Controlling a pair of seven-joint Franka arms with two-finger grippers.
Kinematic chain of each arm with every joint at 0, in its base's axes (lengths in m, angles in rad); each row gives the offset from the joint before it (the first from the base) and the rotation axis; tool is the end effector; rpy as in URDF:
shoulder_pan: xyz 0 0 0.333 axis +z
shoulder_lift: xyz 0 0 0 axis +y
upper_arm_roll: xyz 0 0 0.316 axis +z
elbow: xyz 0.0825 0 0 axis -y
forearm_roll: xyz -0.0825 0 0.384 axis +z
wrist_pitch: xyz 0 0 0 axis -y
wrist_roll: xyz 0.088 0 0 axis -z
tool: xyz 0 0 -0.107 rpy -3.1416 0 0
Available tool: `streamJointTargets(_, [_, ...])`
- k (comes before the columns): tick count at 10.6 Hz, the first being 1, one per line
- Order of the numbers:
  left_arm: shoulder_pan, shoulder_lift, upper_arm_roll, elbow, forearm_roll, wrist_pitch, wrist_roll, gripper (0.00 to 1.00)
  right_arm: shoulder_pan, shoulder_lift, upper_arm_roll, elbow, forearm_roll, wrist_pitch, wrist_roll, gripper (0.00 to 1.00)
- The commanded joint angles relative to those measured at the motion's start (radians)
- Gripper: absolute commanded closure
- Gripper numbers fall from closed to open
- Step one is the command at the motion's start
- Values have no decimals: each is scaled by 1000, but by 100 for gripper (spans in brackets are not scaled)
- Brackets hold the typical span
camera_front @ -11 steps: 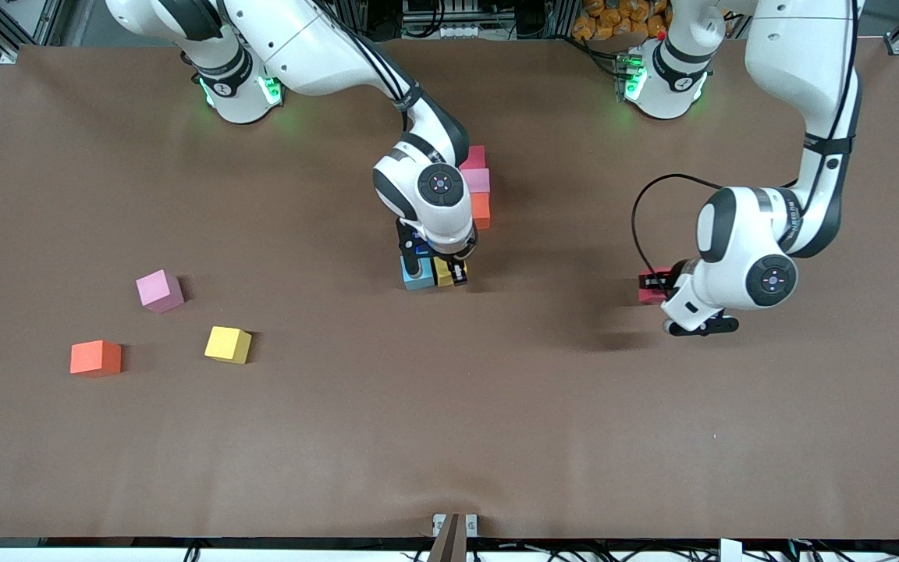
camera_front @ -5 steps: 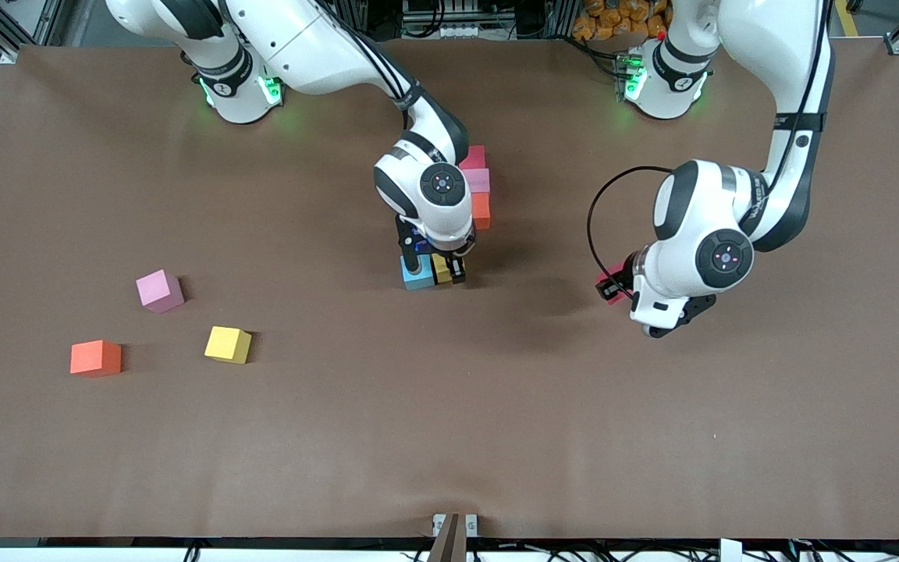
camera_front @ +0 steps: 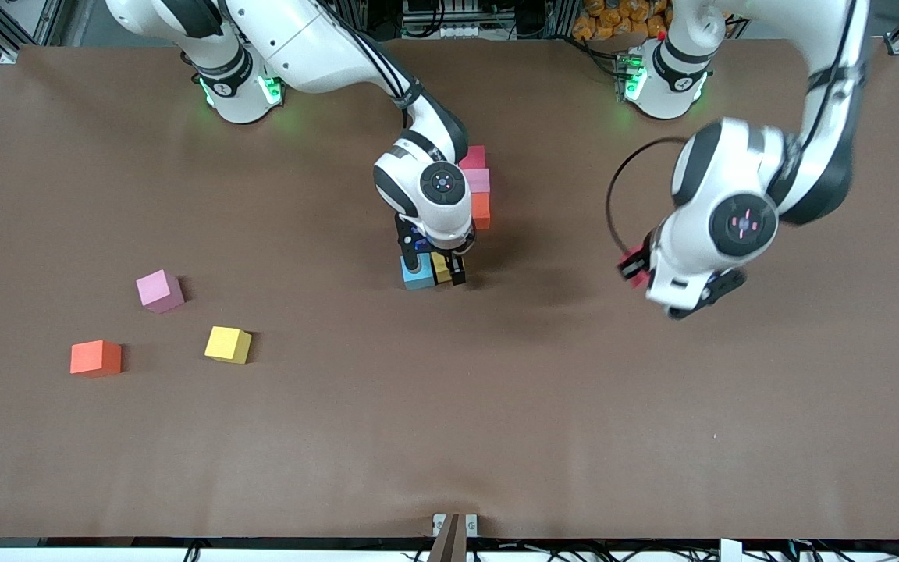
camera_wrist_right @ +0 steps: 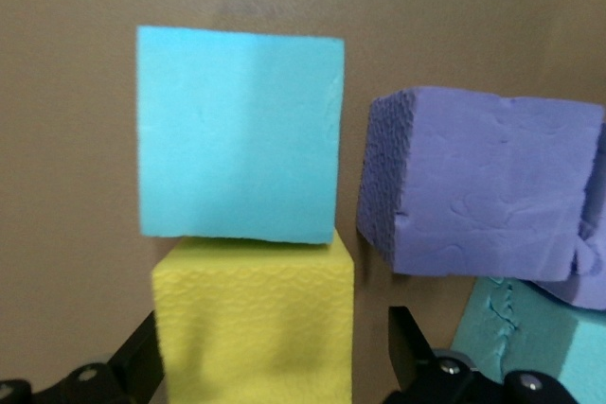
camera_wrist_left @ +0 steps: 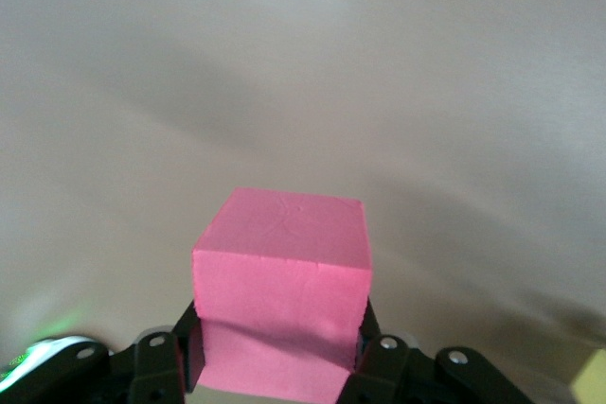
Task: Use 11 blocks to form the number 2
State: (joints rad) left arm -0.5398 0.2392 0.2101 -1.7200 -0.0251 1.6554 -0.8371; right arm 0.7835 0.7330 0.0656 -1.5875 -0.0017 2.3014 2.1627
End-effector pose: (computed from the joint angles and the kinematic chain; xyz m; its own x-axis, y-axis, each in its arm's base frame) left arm 0.5578 -0.2020 0.4258 0.8458 0.5031 -0.1774 0.4598 -0.8561 -0.2358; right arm 0.4644 0.5185 0.2036 0.2390 -0.9707 -0.0253 -0.9700 -0.2399 0.0387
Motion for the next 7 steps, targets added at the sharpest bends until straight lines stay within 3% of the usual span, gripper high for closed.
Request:
streamJointTargets(1, [1,-127,2,-13,-8,-120,-107,100,-18,-49,3,0,-12,-46,-30,0])
streamJointTargets(4, [56,-129,6,-7,-194,-74,-233,100,-30,-82,5,3,0,-94,-72,0])
streamJointTargets(7, [38,-78,-4,-9,-208,88,-505,100,-76,-131,8,3,3,-166,-234,0])
